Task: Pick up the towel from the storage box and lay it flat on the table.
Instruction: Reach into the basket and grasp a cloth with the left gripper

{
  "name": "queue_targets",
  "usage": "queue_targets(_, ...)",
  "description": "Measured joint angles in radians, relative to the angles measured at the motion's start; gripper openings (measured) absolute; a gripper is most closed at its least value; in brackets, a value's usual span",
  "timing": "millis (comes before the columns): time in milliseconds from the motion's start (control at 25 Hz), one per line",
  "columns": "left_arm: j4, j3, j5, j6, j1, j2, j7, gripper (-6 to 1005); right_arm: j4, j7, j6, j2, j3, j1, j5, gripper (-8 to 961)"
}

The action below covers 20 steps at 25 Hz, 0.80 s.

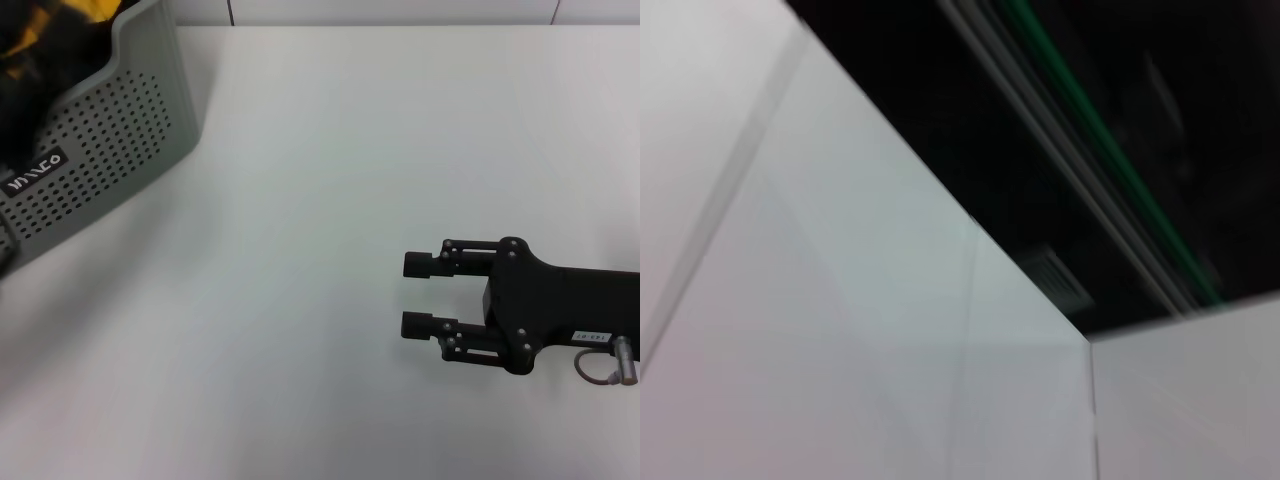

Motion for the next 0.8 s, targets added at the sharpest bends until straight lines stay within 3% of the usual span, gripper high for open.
queue_targets(200,0.113,-0.004,-0.102,-0.145,-0.044,0.006,-0.085,551,0.001,0.0,0.009,0.002,-0.001,-0.001,0.0,559)
queue_targets(400,0.28,0.004,-0.095,-0.424,-0.076,0.002,-0.203,550,-0.001,-0.001,0.035,0.002,-0.002,0.01,-0.001,559)
queue_targets(600,0.43,-0.001,-0.023,-0.681,-0.08,0.006,-0.365,548,-0.008,-0.002,0.073,-0.002,0.004,0.022,-0.001,559)
queue_targets(800,0.604,-0.004,0.088,-0.81,-0.041,0.013,-0.54,547,-0.01,-0.019,0.102,-0.005,0.006,0.04,0.0,559)
